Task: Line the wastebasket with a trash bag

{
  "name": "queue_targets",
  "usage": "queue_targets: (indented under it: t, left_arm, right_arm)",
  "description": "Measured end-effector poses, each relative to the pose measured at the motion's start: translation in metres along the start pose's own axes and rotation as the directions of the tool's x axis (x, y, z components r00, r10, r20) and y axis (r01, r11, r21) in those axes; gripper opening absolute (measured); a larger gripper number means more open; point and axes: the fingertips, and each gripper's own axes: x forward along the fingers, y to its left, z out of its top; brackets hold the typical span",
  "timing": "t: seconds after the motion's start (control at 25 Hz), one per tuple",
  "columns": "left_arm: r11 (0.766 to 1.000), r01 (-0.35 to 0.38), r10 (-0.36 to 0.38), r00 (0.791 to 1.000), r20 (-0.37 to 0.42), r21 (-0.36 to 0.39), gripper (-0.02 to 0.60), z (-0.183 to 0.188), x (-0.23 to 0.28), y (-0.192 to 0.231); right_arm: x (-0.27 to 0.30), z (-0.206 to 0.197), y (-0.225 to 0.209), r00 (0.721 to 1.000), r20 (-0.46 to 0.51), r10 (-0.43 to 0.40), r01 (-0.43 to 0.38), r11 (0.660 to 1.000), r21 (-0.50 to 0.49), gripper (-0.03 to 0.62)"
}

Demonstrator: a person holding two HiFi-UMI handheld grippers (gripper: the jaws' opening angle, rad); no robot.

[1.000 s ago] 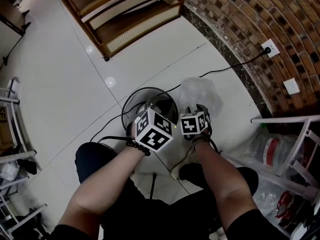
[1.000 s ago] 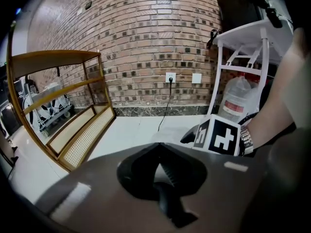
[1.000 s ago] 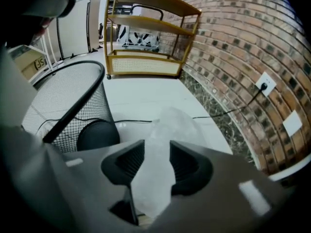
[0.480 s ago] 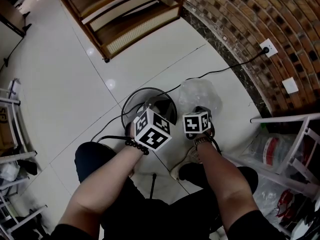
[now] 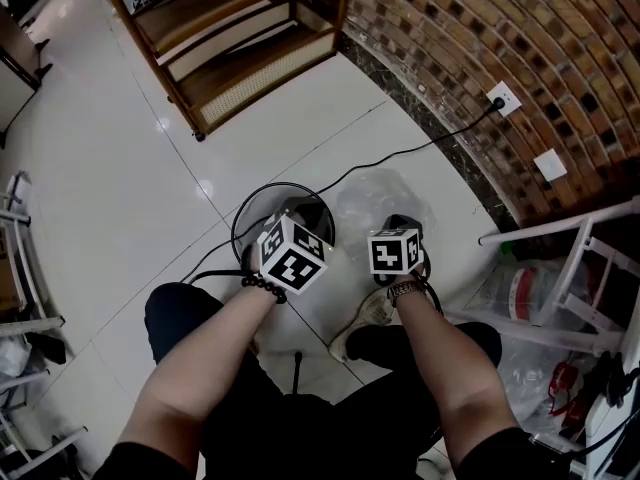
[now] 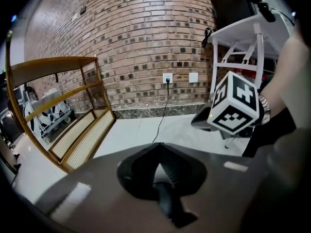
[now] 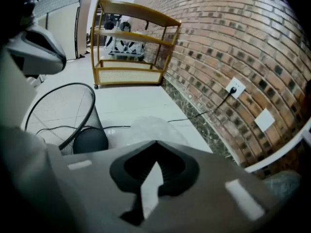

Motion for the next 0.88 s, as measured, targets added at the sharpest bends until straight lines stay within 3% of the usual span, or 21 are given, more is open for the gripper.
queue_targets:
  t: [0.4, 0.88]
  left_arm:
    - [0.999, 0.037, -0.037, 0.999, 0.002, 0.019, 0.003, -0.005, -0.012, -0.017]
    - [0.994, 0.102, -0.102, 0.995, 0.005, -0.043, 0.042, -0.01, -0.038, -0.029]
  right_arm:
    - [-0.064, 0.025, -0.036, 0.995, 0.086, -0.044, 0.042, 0.999, 0.026, 0.003]
    - [-0.142, 0.076, -0.073, 0.969, 0.216, -0.121, 0.117, 0.993, 0.031, 0.003]
